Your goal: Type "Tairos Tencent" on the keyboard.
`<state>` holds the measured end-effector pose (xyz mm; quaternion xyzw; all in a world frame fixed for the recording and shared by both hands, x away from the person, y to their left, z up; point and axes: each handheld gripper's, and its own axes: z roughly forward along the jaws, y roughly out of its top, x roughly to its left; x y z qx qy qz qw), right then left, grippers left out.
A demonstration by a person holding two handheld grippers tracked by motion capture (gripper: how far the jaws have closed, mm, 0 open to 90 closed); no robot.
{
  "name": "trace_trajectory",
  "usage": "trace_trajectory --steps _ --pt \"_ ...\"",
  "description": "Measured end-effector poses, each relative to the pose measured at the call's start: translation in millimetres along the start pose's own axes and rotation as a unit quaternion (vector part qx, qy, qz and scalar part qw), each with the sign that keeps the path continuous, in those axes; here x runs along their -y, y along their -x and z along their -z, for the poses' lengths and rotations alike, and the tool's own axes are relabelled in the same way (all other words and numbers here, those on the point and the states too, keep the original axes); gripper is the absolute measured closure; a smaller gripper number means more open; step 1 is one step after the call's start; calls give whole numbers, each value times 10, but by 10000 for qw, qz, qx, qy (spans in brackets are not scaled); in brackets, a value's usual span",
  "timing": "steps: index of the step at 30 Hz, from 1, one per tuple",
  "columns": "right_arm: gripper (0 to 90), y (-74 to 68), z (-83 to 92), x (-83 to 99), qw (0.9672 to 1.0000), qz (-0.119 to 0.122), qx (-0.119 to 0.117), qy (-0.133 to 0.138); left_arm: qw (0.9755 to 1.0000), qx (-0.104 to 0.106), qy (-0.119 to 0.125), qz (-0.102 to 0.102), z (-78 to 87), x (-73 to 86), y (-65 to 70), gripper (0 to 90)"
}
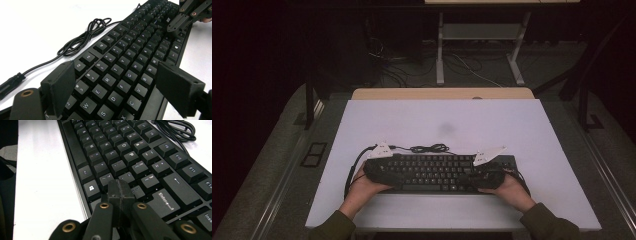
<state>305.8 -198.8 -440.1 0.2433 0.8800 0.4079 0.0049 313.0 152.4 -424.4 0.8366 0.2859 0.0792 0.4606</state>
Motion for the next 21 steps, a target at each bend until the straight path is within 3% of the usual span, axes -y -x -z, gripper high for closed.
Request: trace_trajectory --steps 11,14,21 --pt "799 9 80 -52 9996 -52 1 280 10000 39 40 45 17 26 11 165" --pt "718 18 104 -73 9991 -109 5 400 10000 39 42 58 29 34 6 168" --pt "430 61 140 -137 9970 -272 156 712 9999 44 52 77 33 44 21 170"
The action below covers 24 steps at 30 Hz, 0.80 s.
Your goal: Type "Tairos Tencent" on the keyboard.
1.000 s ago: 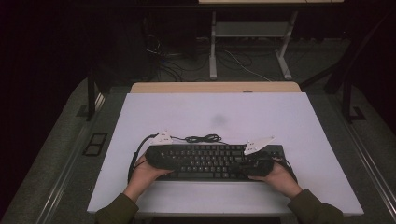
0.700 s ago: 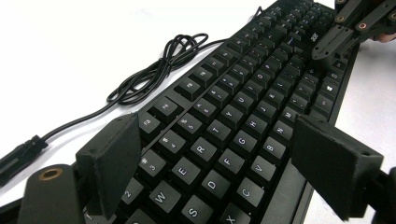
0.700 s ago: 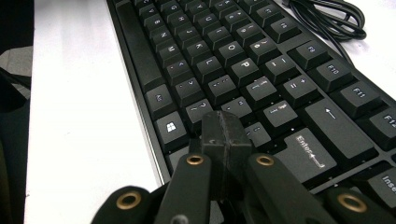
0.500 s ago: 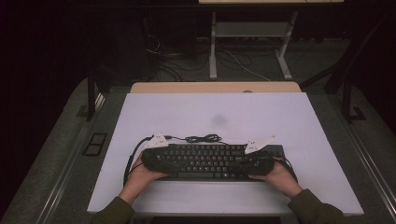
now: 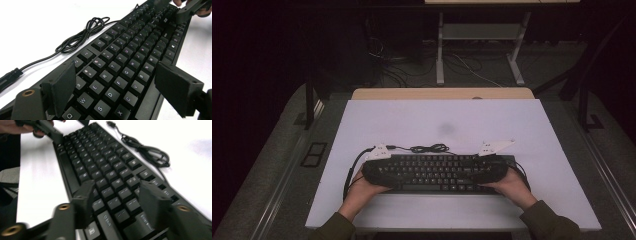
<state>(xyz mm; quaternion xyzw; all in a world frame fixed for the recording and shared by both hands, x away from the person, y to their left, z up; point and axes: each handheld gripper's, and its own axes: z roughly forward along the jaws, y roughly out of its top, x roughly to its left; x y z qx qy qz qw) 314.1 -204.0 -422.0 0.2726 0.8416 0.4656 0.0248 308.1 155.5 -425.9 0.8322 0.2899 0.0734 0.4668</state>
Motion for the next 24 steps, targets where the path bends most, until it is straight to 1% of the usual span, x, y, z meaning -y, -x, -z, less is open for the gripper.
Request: trace_trajectory --steps 3,6,8,9,11,12,14,16,20,21,24 --pt "355 25 -6 -38 9999 -11 90 125 10000 -2 17 36 0 10 -5 171" --pt "303 56 -26 -72 9996 -109 108 236 10000 -6 8 48 1 13 -13 172" --pt "285 68 -43 -90 9995 -146 85 274 10000 -17 37 36 12 10 -17 173" --pt "278 69 -57 -97 9995 -131 92 288 10000 -26 40 51 17 11 -16 174" --pt "268 67 -86 -115 9995 -98 109 282 10000 -41 29 18 27 13 -22 175" --pt "264 67 -96 -124 9995 -84 106 288 10000 -52 49 45 31 16 -16 176" --pt "253 68 -115 -146 9993 -112 55 342 10000 -49 56 19 51 16 -21 178" --pt "249 64 -137 -167 9991 -156 59 385 9999 -52 99 38 67 10 -20 181" --pt "238 51 -184 -205 9990 -138 66 409 9999 -51 111 19 65 1 1 188" --pt "237 55 -192 -215 9991 -98 51 419 9999 -46 103 20 68 3 3 189" --pt "236 59 -224 -243 9989 -116 55 441 9999 -72 122 25 74 5 -1 200"
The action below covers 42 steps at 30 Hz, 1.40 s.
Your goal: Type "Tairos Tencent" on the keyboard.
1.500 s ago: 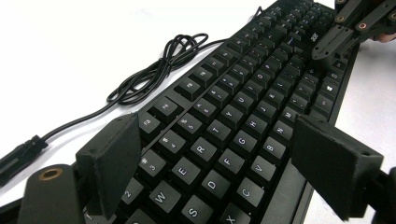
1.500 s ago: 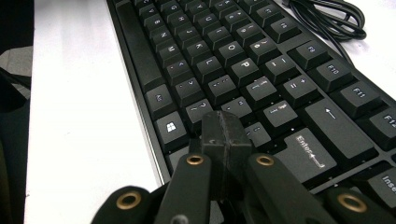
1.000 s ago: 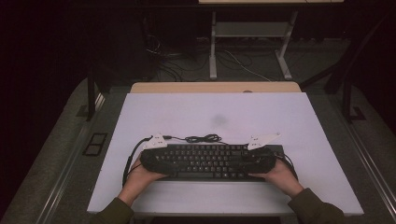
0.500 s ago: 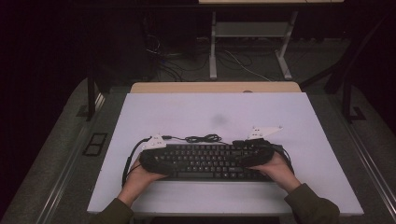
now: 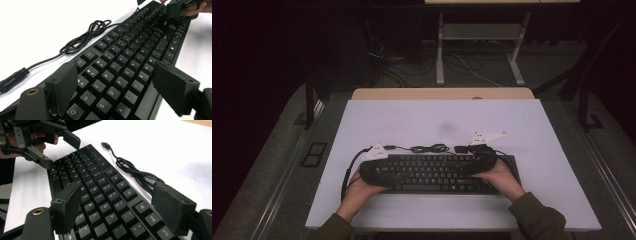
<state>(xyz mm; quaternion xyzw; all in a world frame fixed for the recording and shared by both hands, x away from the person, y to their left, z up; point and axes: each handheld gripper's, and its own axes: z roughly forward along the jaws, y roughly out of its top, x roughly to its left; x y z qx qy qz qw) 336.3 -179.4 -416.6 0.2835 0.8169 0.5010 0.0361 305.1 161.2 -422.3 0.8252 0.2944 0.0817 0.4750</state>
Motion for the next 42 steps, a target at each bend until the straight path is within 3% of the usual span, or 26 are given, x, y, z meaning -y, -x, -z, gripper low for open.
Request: trace_trajectory --steps 6,9,14,21,42 --pt "235 -12 -32 2 10000 61 -15 -6 9999 -154 -14 53 32 26 -43 321" --pt "235 -23 -47 6 10000 75 -27 -42 9996 -268 -62 59 32 41 -72 464" --pt "236 -27 -63 1 9999 93 -48 -52 9996 -251 -132 66 1 34 -92 666" --pt "236 -14 -65 21 9999 69 -38 -69 9996 -140 -263 28 -71 11 -94 875" --pt "236 -25 -64 26 10000 44 -47 -69 9986 -155 -488 96 -195 20 -124 894"
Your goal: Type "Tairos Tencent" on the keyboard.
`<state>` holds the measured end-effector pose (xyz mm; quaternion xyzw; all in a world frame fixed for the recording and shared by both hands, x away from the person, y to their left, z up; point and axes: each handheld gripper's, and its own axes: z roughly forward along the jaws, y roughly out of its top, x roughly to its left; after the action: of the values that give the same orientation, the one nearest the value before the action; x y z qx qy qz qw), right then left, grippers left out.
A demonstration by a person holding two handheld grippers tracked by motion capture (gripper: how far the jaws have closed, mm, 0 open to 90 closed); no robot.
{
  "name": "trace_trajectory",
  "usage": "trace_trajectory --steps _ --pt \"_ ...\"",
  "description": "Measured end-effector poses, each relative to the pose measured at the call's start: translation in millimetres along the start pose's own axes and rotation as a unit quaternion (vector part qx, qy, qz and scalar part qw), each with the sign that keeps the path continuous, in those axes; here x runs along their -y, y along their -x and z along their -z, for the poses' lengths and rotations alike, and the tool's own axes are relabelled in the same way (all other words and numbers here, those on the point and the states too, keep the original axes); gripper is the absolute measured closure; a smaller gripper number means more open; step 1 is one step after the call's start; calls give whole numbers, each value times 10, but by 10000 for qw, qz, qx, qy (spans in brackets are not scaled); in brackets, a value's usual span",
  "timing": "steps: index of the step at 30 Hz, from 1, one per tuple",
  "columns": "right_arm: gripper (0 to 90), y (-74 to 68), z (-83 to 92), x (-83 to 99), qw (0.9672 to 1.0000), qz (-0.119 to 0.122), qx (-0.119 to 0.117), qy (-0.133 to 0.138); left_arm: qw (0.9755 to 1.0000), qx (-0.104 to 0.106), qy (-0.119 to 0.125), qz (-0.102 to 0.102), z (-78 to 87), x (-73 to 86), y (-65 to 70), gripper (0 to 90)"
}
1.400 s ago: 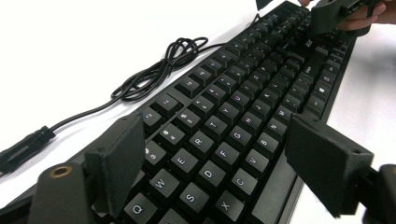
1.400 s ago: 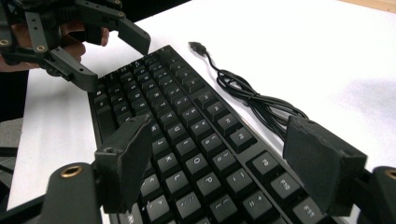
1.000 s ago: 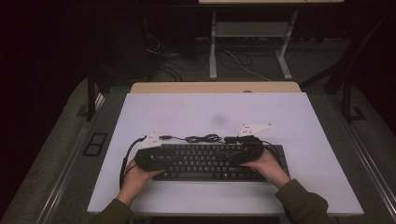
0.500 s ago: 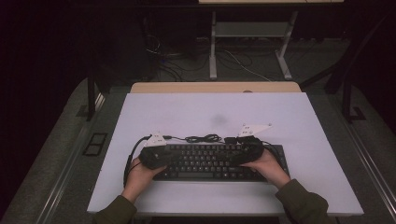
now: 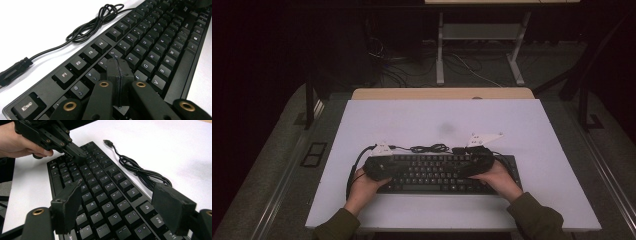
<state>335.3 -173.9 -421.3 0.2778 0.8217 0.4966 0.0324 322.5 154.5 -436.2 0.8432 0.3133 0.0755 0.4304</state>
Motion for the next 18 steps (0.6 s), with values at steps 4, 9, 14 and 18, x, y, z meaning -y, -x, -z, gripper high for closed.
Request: trace_trajectory --steps 4,9,14,18 --pt "236 1 1 -1 10000 -5 3 6 10000 9 -30 -19 -9 -2 1 893" --pt "236 5 2 0 10000 4 -6 1 10000 9 -22 -12 -13 1 0 893" --pt "236 5 3 -1 10000 3 0 -5 10000 4 -21 -10 -16 1 2 893" --pt "236 9 3 0 10000 16 1 -13 10000 14 -44 -4 -23 3 7 894"
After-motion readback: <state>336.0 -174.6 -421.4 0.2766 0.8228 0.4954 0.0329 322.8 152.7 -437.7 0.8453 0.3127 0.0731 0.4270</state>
